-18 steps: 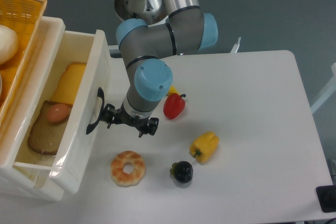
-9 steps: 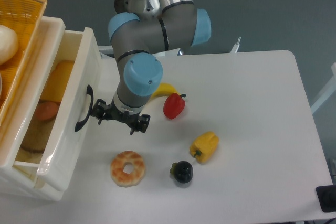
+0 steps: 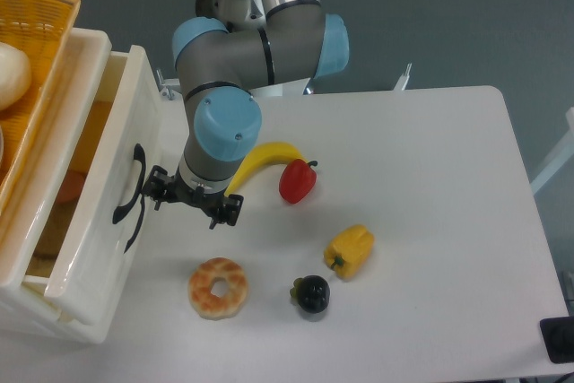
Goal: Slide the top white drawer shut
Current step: 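Push the drawer front with the gripper into the cabinet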
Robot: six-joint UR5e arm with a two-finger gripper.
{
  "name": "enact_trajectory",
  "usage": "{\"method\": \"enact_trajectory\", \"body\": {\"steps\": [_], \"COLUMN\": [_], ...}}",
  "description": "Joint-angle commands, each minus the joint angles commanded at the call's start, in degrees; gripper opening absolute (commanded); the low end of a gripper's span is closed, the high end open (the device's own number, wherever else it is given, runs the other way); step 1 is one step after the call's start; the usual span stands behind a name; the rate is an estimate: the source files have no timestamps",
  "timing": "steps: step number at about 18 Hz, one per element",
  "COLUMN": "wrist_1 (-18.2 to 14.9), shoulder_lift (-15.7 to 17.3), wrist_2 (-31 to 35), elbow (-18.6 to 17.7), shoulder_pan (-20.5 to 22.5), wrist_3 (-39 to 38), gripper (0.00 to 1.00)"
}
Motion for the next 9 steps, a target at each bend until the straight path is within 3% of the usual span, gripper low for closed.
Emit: {"method": "enact_trajectory", "body": {"steps": [9], "wrist_1": [0.44], "shoulder_lift": [-0.18], "wrist_2": [0.26], "elbow": [0.7], "shoulder_pan": [-1.23], "wrist_3": [0.26], "gripper": [1.0]}}
